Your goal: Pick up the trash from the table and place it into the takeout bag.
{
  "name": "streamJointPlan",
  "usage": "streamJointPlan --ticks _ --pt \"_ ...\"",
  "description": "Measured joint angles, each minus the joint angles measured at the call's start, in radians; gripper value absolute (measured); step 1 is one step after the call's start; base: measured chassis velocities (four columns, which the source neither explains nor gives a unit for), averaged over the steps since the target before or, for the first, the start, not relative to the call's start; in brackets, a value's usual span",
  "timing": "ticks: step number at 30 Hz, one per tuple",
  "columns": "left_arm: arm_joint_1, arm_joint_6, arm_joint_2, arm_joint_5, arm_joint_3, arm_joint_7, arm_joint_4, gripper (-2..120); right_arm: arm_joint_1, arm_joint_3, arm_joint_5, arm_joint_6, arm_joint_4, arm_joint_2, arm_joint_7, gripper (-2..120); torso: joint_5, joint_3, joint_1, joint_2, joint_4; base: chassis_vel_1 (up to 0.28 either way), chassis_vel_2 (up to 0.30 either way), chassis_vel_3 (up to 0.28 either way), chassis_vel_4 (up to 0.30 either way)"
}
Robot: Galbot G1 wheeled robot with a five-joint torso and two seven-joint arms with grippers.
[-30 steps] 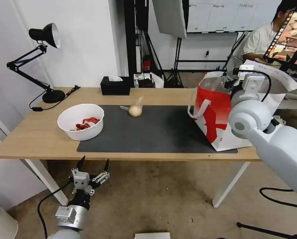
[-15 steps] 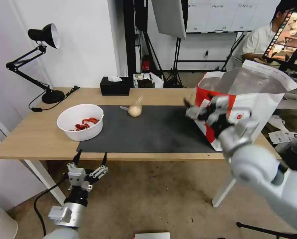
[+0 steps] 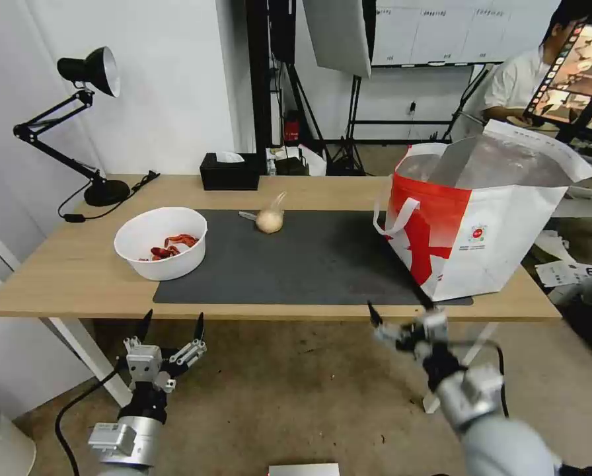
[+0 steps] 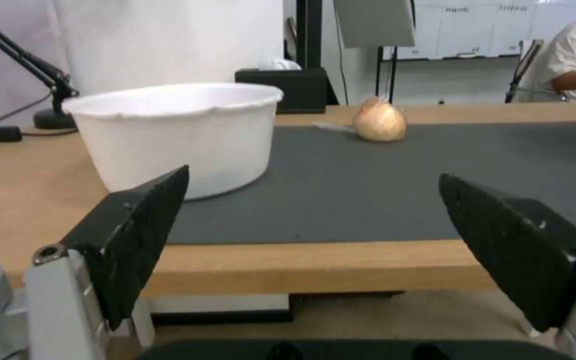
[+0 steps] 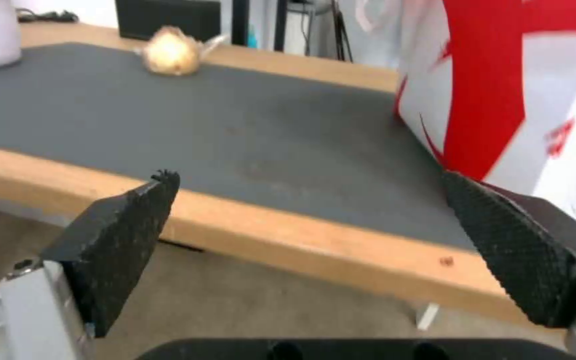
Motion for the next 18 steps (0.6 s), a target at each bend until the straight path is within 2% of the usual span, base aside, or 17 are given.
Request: streamJointPlan --ticks 18 --pt "0.006 0.005 -0.010 0.004 0.004 0.021 0.031 100 0.005 -0.021 0.025 0.000 -0.010 0.023 0.001 100 0.0000 0.000 0.000 0.000 0.0002 0.000 0.000 0.000 0.000"
